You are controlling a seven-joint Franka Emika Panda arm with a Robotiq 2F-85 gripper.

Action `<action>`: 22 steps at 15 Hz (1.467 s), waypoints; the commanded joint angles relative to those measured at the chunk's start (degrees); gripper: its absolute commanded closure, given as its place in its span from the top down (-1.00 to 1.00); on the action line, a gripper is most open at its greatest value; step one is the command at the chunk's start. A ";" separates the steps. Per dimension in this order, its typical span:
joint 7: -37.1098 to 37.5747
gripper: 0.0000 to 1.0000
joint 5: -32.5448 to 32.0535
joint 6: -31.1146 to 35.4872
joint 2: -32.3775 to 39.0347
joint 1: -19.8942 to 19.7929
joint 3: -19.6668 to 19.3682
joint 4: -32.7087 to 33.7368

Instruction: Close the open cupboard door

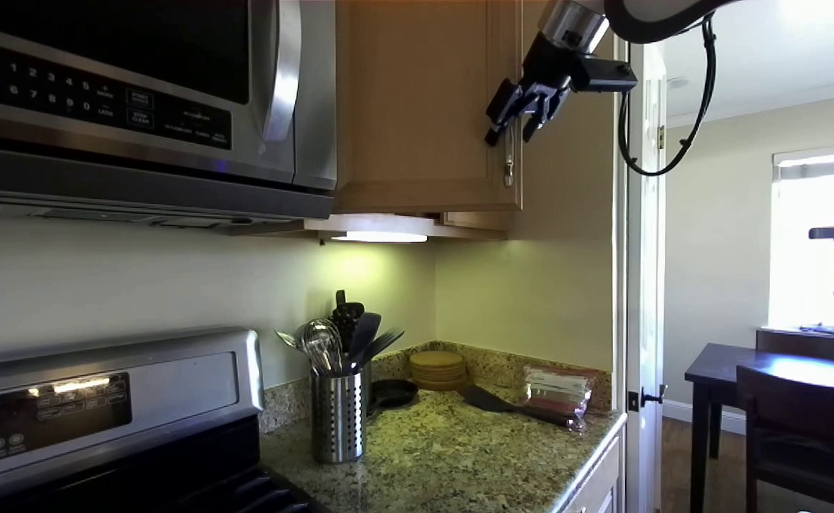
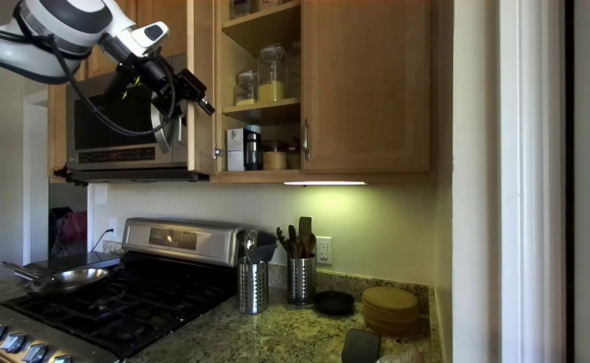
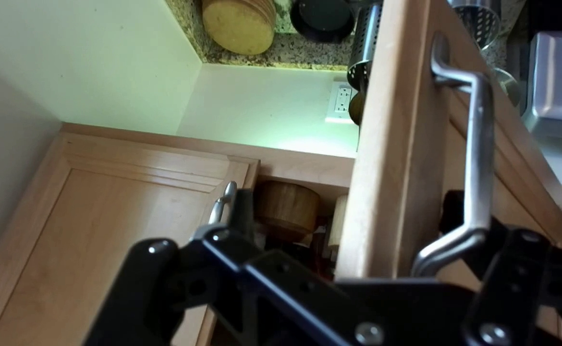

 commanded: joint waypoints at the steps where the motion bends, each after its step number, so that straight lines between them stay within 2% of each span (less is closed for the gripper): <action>1: -0.46 1.00 1.24 -8.45 -0.65 3.19 -0.32 -1.38; 6: 0.28 1.00 2.75 -13.92 -1.07 7.13 -0.35 -3.07; 8: -1.21 1.00 5.71 -16.45 -0.68 9.57 -1.22 -2.69; 10: -3.63 1.00 10.85 -26.46 -4.30 12.83 -1.63 0.80; 12: -3.78 1.00 13.74 -33.58 -5.32 14.45 -0.98 4.76; 15: -3.10 1.00 17.22 -40.13 -6.59 16.01 -0.21 10.68; 17: -3.45 1.00 19.89 -39.18 -7.40 16.80 -0.40 12.33; 18: -4.68 1.00 20.77 -29.59 -4.66 16.65 -1.05 7.66; 22: -7.59 1.00 21.81 -16.56 1.28 16.81 0.28 8.21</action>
